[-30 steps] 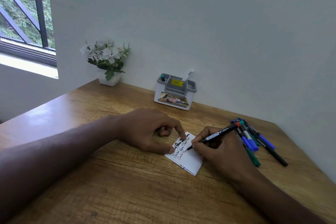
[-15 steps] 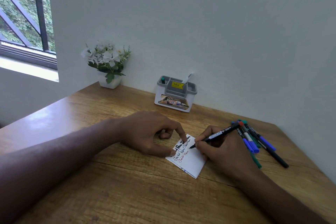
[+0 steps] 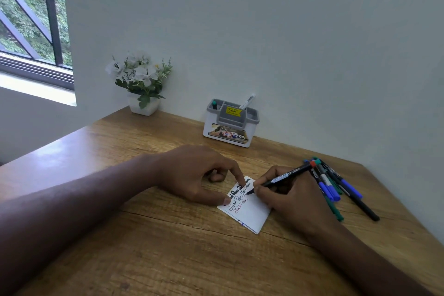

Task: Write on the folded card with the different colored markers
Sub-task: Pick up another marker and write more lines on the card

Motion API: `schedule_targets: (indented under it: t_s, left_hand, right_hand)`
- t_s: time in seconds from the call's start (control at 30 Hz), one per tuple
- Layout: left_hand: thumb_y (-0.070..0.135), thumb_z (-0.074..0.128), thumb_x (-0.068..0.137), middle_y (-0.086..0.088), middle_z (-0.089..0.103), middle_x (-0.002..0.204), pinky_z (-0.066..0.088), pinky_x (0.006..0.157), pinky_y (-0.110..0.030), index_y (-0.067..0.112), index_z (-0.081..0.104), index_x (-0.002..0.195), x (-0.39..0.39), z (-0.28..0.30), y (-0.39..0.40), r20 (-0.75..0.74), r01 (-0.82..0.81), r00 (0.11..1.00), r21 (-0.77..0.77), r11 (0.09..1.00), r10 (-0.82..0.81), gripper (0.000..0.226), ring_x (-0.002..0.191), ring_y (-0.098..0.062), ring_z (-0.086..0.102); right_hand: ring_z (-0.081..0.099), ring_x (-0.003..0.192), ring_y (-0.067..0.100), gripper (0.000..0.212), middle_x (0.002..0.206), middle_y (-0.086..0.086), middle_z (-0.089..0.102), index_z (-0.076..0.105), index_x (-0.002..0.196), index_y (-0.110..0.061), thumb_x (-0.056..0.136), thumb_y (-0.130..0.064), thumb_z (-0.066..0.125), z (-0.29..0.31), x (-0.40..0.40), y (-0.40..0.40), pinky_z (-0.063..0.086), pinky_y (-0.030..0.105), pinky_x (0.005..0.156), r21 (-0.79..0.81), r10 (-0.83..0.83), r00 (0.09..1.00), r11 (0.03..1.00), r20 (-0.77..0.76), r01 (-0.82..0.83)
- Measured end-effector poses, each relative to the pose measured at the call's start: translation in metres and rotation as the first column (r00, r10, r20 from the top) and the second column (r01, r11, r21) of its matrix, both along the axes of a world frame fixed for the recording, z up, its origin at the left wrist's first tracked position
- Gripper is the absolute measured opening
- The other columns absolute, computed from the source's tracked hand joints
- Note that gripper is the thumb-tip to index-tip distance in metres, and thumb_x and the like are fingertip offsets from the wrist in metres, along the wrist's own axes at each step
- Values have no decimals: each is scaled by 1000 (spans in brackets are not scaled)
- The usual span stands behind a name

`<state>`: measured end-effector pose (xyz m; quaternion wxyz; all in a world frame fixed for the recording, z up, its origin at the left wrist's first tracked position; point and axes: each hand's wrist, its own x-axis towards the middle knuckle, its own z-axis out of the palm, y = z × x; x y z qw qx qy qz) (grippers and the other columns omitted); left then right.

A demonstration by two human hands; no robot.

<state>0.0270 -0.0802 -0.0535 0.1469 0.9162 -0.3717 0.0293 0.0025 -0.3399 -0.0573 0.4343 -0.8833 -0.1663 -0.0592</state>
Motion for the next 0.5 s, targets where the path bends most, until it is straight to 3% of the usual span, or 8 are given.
schedule_targets:
  t_s: [0.27,0.5]
  left_hand:
    - [60,70,92,9,54,79,45,64,-42,50,58,135,0,0,0,-3,0,1000,-6,1000,0,46,73,-11,54]
    - [61,70,93,9,56,80,43,63,-40,50,58,135,0,1,-1,-6,1,1000,-5,1000,-1,46,73,-12,54]
  right_hand:
    - [70,83,-9,6,82,-19,78,78,82,-25,86,-21,81,0,2,0,57,11,62,3,4,1000,1000,-2,-4]
    - [71,84,-4,6,83,-19,77,77,78,-23,84,-22,78,-1,2,0,61,19,66,-20,26,1000,999,-2,-27]
